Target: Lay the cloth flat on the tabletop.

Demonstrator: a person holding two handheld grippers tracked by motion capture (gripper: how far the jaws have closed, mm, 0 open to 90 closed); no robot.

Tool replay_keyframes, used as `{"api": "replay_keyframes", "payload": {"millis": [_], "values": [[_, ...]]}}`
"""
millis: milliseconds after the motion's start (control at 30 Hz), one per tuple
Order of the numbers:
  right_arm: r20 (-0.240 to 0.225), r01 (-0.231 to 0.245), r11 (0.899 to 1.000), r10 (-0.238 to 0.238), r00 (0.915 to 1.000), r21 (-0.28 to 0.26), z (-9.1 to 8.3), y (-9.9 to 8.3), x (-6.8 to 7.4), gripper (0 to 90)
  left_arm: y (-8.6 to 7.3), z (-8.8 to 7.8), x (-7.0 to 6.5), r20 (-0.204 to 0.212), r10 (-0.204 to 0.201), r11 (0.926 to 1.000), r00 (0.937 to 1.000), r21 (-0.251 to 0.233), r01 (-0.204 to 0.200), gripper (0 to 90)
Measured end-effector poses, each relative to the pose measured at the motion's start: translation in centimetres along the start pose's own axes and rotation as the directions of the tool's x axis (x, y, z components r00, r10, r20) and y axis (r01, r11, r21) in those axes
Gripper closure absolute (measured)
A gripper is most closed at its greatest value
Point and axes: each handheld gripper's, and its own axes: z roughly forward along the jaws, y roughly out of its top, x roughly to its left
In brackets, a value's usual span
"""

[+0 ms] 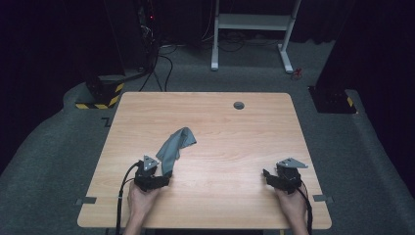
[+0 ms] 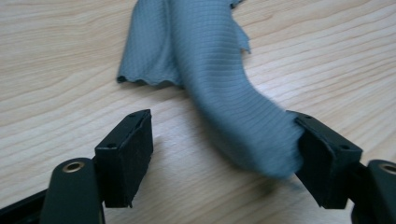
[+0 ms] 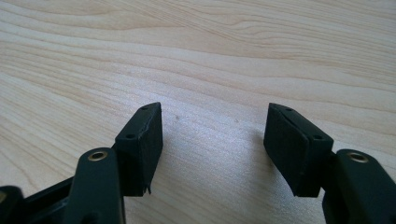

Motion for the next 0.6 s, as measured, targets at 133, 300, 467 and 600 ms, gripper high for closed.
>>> {"api": "replay_keyframes", "payload": {"millis": [133,300,467,600], "values": [[0.0,-0.001,1.0,0.001,1.0,0.0,0.0,0.0,0.0,37.7,0.3,-0.3,-0.2,0.009,0.004,1.0,1.0,0.006,-0.004,27.1],[-0.001,0.0,1.0,0.0,1.0,0.0,0.0,0.0,0.0,37.5,0.5,-1.1,-0.4,0.026,-0.021,0.9995,0.9994,-0.022,0.022,28.2],[-0.002,0.001,1.0,-0.001,1.0,-0.001,0.0,0.0,0.0,37.3,1.1,-1.9,-1.0,0.028,-0.013,0.9993,0.9995,-0.033,0.014,27.3],[-0.003,0.003,1.0,-0.003,1.0,0.0,0.0,0.0,0.0,37.1,1.9,-2.1,-0.9,0.04,-0.017,0.9991,0.9991,-0.039,0.018,26.1]]}}
